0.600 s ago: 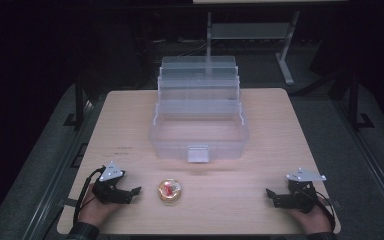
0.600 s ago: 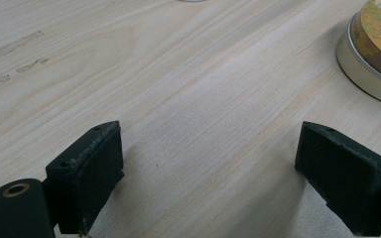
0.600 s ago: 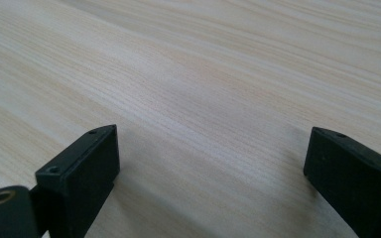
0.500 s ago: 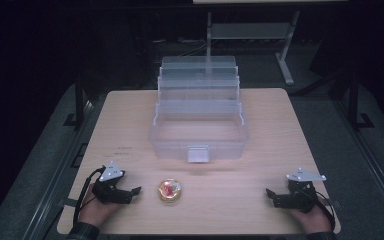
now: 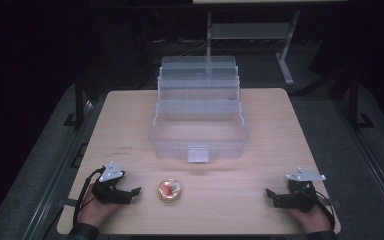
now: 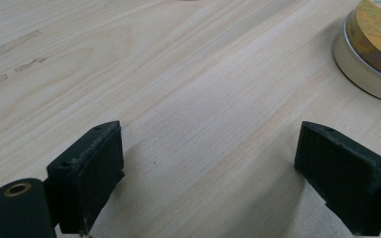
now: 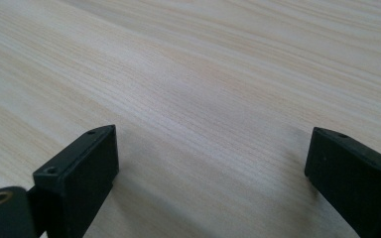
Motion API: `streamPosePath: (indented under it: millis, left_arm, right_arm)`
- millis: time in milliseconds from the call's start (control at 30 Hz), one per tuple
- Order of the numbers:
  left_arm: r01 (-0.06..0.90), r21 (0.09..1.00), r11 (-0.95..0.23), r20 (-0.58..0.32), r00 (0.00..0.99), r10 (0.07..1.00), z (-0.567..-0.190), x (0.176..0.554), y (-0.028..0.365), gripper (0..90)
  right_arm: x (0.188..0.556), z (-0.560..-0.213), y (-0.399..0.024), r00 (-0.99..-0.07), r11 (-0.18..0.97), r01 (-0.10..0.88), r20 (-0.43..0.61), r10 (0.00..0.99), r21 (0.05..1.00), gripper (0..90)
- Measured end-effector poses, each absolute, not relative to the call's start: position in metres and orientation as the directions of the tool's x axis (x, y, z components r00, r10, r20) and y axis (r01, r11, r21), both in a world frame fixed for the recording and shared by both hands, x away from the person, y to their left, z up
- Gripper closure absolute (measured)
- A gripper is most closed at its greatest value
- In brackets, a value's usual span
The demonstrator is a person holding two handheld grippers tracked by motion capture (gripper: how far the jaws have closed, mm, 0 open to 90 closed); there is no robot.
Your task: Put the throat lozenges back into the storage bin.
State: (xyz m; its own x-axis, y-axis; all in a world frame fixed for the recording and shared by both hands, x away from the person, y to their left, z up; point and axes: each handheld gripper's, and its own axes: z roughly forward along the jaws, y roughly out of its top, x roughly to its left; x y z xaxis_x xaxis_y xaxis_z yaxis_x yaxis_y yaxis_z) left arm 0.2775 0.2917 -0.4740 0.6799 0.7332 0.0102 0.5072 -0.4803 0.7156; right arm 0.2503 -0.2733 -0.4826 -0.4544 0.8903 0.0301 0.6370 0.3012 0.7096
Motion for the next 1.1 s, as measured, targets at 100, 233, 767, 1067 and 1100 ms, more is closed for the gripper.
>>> streamPosePath:
  millis: [100,233,767,1067,1100]
  left_arm:
    - [0.496,0.709,-0.502,0.027,0.692,0.721,-0.472,0.277,0.290,12.8]
    - [0.491,0.706,-0.510,0.030,0.699,0.714,-0.469,0.277,0.286,12.8]
    - [0.474,0.736,-0.482,-0.011,0.721,0.693,-0.449,0.274,0.279,12.7]
    - [0.456,0.745,-0.488,-0.022,0.747,0.665,-0.438,0.272,0.266,12.7]
    - [0.454,0.746,-0.487,-0.026,0.750,0.660,-0.436,0.272,0.265,12.7]
  right_arm:
    - [0.250,-0.483,-0.273,-0.453,0.300,0.637,0.030,0.891,0.710,6.0]
    - [0.249,-0.483,-0.273,-0.453,0.300,0.637,0.029,0.891,0.710,5.9]
    - [0.249,-0.483,-0.273,-0.454,0.301,0.637,0.030,0.891,0.710,5.8]
    - [0.249,-0.483,-0.273,-0.454,0.301,0.637,0.029,0.891,0.710,5.7]
    - [0.249,-0.483,-0.273,-0.454,0.301,0.637,0.030,0.891,0.710,5.6]
